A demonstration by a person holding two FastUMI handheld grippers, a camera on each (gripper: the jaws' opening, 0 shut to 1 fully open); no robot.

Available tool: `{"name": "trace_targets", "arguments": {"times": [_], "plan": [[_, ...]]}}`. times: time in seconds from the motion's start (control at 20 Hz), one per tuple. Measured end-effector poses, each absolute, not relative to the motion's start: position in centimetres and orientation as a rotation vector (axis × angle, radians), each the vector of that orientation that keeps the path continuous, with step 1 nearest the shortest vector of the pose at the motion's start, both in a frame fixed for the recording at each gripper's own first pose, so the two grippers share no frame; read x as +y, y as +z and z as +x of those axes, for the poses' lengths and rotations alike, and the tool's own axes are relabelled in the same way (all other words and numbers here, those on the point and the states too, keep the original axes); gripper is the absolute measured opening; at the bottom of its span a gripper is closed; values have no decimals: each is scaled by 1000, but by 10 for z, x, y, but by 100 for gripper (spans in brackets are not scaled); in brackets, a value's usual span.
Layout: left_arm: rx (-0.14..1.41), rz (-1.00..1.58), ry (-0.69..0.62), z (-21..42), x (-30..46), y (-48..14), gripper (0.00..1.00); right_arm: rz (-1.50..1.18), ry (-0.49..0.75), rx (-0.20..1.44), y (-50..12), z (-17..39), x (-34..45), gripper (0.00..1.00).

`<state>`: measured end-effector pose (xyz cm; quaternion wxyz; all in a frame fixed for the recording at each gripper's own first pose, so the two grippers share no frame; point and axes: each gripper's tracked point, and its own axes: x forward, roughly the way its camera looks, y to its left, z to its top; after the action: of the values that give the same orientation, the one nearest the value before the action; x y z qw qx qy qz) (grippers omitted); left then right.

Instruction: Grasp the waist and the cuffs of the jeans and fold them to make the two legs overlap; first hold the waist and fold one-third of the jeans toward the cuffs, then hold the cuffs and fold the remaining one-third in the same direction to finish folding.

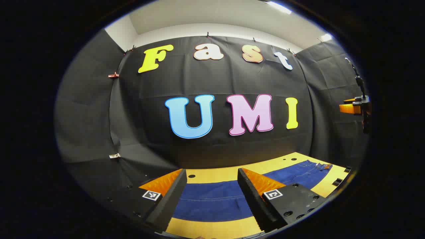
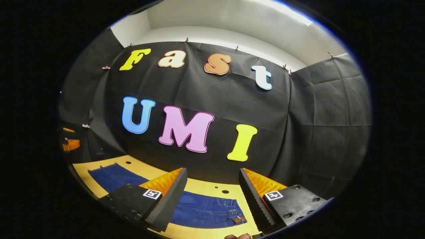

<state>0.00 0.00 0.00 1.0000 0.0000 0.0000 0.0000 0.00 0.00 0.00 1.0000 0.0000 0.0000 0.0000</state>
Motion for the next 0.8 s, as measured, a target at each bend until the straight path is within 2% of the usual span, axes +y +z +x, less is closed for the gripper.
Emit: {"name": "trace_targets", "arguments": {"times": [0.4, 0.8], "plan": [[-46, -50, -18, 2, -13, 28, 96, 58, -8, 28, -7, -15, 5, 97], [-18, -63, -31, -8, 1, 13, 96, 20, 6, 50, -10, -16, 16, 96]]}}
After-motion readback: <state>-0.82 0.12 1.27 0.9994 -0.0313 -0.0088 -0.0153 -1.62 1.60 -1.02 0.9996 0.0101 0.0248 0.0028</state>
